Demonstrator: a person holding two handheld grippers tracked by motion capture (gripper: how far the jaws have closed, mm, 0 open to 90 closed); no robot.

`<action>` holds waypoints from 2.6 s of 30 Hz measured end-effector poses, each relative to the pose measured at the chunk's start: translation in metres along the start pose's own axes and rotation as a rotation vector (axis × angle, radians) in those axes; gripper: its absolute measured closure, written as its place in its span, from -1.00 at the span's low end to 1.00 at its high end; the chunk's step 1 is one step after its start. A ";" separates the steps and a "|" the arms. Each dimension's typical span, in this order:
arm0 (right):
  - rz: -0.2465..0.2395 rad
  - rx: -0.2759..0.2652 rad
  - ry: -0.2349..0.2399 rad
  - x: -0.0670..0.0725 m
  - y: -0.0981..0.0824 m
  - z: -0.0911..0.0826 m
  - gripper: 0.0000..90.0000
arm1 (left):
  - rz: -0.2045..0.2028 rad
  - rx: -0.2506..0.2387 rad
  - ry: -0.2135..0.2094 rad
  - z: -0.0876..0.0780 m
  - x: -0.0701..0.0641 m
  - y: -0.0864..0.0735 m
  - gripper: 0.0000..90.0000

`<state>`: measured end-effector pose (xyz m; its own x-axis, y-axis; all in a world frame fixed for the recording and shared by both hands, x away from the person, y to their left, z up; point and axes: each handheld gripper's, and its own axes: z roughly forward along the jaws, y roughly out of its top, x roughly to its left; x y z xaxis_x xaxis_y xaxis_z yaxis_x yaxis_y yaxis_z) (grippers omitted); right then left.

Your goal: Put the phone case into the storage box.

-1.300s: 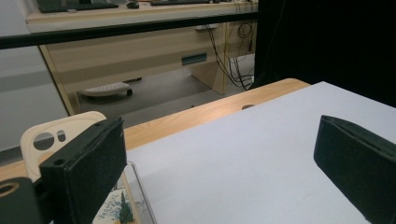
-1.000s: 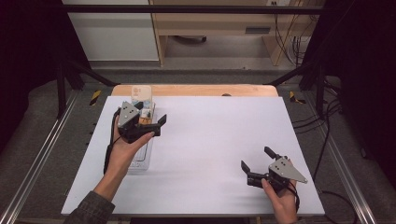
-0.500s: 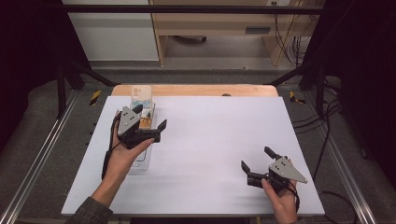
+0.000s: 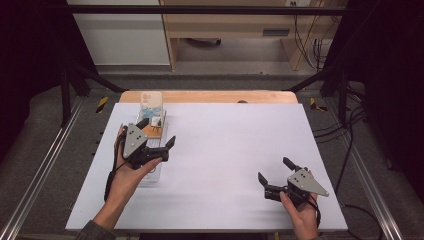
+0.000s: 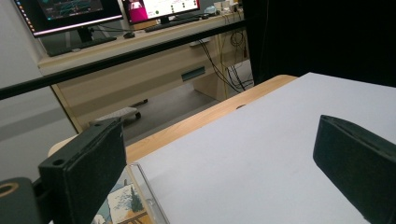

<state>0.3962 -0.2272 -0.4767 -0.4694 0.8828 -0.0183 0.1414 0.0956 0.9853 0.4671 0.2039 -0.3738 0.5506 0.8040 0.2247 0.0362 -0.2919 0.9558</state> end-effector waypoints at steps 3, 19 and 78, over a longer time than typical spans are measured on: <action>0.000 0.001 0.000 0.000 0.000 0.000 -0.95 | 0.018 -0.002 0.003 -0.005 -0.001 -0.001 -0.95; -0.003 0.007 0.000 0.001 -0.001 0.000 -0.95 | -0.017 -0.058 0.052 -0.040 0.010 -0.014 -0.95; -0.009 0.007 -0.010 0.000 -0.001 -0.002 -0.95 | -0.094 -0.049 0.079 -0.091 0.029 -0.079 -0.98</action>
<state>0.3947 -0.2282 -0.4775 -0.4624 0.8862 -0.0293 0.1429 0.1071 0.9839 0.4045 0.2974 -0.4258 0.4795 0.8653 0.1457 0.0424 -0.1887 0.9811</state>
